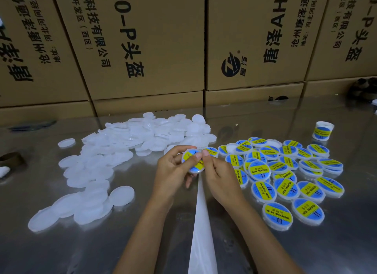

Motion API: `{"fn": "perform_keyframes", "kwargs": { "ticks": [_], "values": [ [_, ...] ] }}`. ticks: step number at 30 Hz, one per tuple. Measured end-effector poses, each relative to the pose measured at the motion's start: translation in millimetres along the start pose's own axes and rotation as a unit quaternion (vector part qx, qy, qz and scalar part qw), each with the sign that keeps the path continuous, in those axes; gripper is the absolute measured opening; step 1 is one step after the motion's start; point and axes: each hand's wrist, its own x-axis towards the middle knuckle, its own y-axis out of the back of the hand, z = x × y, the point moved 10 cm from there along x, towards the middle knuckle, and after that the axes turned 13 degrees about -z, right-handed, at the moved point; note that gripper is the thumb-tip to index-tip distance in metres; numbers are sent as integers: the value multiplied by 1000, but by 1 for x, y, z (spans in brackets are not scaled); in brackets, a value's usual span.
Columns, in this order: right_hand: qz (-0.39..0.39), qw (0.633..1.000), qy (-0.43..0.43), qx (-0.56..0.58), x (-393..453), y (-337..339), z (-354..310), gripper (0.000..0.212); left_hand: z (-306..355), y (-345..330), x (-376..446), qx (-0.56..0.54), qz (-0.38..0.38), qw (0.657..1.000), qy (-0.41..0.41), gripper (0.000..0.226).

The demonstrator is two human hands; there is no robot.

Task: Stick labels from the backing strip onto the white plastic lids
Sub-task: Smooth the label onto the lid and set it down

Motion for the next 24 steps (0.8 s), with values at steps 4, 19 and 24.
{"fn": "perform_keyframes", "kwargs": {
  "ticks": [4,19,24],
  "values": [
    [-51,997,38,45,1,-9,-11,50,1,5,-2,9,38,999,1,5],
    [160,929,-181,280,-10,36,65,37,-20,73,-10,174,239,952,74,24],
    [144,898,-218,355,-12,27,73,34,-35,72,0,312,180,925,124,36]
  ]
}}
